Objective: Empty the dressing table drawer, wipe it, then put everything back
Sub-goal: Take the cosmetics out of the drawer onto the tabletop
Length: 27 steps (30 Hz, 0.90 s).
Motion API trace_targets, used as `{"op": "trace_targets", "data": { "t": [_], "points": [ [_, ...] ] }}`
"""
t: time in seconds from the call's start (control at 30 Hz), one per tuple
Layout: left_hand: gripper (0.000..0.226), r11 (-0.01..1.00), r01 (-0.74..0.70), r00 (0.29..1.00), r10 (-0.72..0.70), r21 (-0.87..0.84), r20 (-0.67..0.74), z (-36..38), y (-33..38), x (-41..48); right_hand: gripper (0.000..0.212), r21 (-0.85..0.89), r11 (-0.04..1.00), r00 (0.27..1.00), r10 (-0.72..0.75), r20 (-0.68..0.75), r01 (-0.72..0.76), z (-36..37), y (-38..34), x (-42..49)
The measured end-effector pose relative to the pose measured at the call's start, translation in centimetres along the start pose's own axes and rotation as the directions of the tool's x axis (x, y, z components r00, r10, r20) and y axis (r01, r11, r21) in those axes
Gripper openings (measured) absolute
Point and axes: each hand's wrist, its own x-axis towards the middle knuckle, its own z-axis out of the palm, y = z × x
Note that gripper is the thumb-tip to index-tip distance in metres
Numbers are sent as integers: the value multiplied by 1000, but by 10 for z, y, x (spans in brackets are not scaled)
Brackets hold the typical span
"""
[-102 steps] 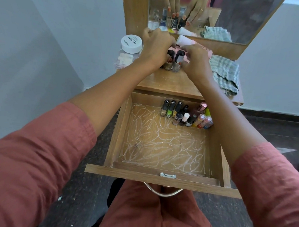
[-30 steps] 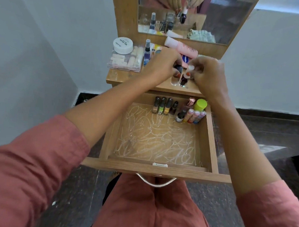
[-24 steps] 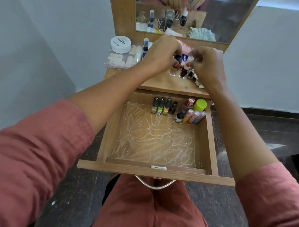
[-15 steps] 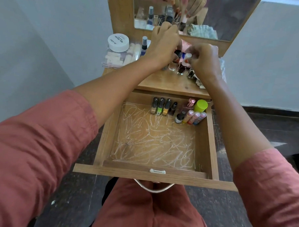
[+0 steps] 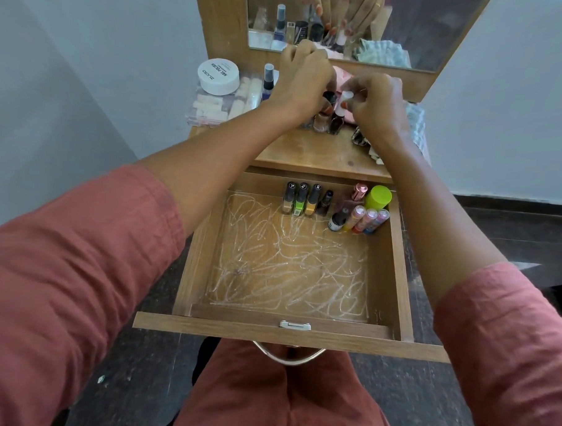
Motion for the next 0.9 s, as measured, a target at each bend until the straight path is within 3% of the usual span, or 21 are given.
{"op": "trace_targets", "data": {
  "t": [0.33, 0.57, 0.7, 0.9],
  "points": [
    [33, 999, 31, 999, -31, 22, 22, -2, 1, -3, 32, -22, 1000, 1000, -18, 21, 19, 2, 6, 1],
    [33, 1000, 20, 1000, -20, -7, -19, -9, 3, -11, 34, 5, 1000, 999, -21, -46, 21, -7, 9, -10],
    [28, 995, 4, 997, -11, -101, -75, -12, 8, -26, 25, 7, 998, 996, -60, -62, 60, -15, 9, -27],
    [20, 936, -77, 997, 73, -345, -26, 0, 25, -70, 17, 59, 998, 1000, -1, -25, 2, -19, 16, -72]
  ]
}}
